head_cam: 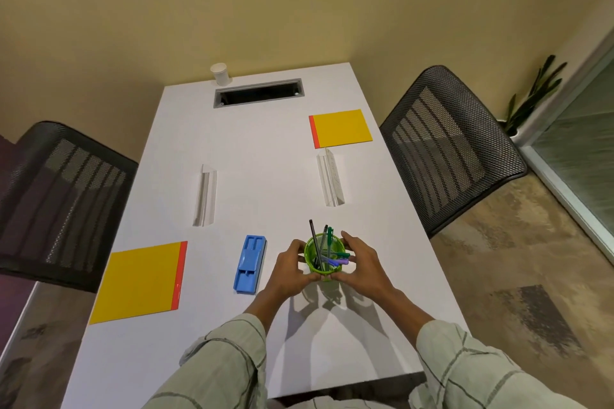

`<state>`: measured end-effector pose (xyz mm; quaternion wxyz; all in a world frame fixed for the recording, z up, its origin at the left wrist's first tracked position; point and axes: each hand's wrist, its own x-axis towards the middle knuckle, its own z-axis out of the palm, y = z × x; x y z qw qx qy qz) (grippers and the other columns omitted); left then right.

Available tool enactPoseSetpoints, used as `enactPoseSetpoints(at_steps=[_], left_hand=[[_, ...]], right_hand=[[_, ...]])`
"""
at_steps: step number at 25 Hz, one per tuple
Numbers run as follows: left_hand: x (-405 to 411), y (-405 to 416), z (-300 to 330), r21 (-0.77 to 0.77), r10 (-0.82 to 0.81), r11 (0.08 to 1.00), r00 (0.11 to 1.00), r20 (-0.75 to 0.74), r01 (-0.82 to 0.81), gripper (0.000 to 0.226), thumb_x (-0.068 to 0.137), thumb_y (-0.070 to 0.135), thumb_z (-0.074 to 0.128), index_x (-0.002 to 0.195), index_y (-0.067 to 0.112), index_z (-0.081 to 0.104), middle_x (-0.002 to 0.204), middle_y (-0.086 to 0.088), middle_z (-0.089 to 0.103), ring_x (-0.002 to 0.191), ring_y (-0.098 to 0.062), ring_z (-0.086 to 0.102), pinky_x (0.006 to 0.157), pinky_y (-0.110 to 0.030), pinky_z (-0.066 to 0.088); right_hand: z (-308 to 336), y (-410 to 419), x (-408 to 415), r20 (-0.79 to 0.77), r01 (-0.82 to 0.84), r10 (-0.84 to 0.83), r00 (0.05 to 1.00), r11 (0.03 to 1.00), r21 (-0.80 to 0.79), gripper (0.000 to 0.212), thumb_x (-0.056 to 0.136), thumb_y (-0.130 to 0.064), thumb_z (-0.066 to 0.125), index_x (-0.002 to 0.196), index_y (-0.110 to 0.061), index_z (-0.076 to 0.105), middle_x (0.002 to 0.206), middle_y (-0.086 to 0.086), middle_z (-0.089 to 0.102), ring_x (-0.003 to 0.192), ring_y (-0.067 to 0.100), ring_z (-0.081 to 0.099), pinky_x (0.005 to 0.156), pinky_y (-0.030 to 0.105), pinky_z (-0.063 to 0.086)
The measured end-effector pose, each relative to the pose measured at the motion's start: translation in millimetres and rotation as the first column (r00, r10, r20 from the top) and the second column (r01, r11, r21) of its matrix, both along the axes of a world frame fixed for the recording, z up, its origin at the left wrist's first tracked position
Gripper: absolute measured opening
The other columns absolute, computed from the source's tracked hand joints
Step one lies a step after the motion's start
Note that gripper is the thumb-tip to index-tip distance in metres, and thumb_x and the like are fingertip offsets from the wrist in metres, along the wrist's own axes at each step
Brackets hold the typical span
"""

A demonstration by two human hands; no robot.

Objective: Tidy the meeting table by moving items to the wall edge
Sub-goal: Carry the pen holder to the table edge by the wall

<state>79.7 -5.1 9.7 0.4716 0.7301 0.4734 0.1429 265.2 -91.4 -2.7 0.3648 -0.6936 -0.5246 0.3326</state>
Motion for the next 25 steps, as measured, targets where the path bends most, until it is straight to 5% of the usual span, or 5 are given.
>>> enactPoseSetpoints(at_steps=[10, 25], left_hand=[[-5.1, -2.8, 23.7, 0.073, -0.233, 0.971, 0.968, 0.097, 0.227, 0.065, 0.053, 0.046, 0.093, 0.102, 0.023, 0.056, 0.099, 0.008, 0.067, 0.089, -0.009, 0.066, 0.062, -0.035, 0.060], [87.9, -83.8, 42.8, 0.095, -0.523, 0.851, 0.817, 0.242, 0.516, 0.059, 0.056, 0.037, 0.093, 0.103, 0.021, 0.063, 0.100, 0.006, 0.070, 0.098, -0.008, 0.066, 0.074, -0.026, 0.060]], right_hand=[[25.4, -46.8, -25.4, -0.071, 0.257, -0.250, 0.965, 0.960, 0.111, 0.088, 0.055, -0.034, 0.096, 0.131, -0.017, 0.056, 0.120, -0.003, 0.059, 0.109, 0.007, 0.061, 0.082, 0.016, 0.056], [45.0, -172.3, 16.9, -0.175, 0.611, -0.589, 0.789, 0.780, 0.133, 0.087, 0.052, -0.022, 0.098, 0.129, -0.027, 0.058, 0.118, -0.015, 0.057, 0.111, 0.005, 0.059, 0.077, 0.020, 0.058]])
